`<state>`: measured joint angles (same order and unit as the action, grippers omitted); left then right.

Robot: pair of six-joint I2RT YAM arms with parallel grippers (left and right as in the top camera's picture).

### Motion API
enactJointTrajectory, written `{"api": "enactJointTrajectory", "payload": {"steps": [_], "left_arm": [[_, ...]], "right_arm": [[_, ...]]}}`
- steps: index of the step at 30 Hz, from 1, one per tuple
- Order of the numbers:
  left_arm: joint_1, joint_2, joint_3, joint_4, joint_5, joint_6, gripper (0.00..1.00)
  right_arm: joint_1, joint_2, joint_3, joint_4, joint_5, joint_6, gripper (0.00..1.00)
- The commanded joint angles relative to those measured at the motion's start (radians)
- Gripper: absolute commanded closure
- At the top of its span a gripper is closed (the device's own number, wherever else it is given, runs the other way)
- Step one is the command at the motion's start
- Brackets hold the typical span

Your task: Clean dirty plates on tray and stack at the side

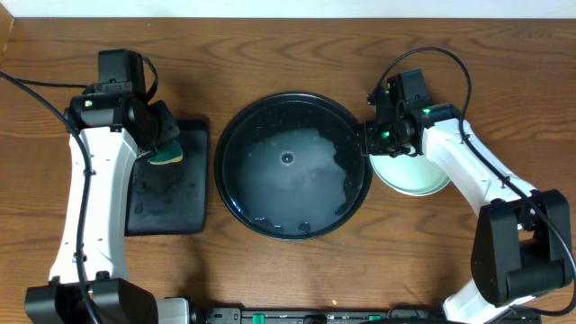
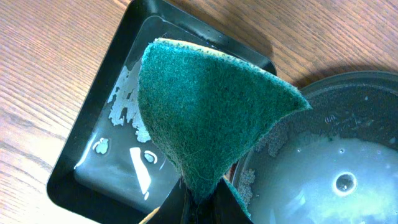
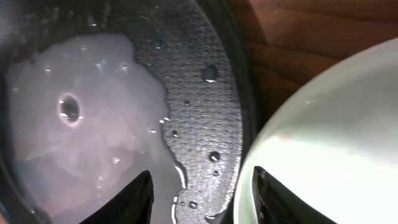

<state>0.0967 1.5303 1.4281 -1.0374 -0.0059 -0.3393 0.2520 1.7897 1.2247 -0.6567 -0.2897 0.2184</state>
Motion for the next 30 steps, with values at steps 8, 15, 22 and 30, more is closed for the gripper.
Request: {"api": "enactJointTrajectory", "payload": {"steps": [8,15,22,30], "left_arm": [[0.006,0.002,-0.009,-0.001,-0.013,0.011,0.93],[0.006,0.002,-0.009,-0.001,-0.013,0.01,0.93],[0.006,0.002,-0.009,-0.002,-0.013,0.011,0.93],[0.006,0.002,-0.009,-0.002,-0.013,0.01,0.93]], "right_arm": [[-0.003,0.011,0.01,-0.054,0.109,-0.037,0.51],[-0.003,0.012,0.01,-0.058,0.23,-0.037,0.53],[-0.002,0.013,0.01,-0.054,0.267,-0.041,0.53],[0.006,0.013,0.01,-0.027,0.135,-0.104,0.53]]}}
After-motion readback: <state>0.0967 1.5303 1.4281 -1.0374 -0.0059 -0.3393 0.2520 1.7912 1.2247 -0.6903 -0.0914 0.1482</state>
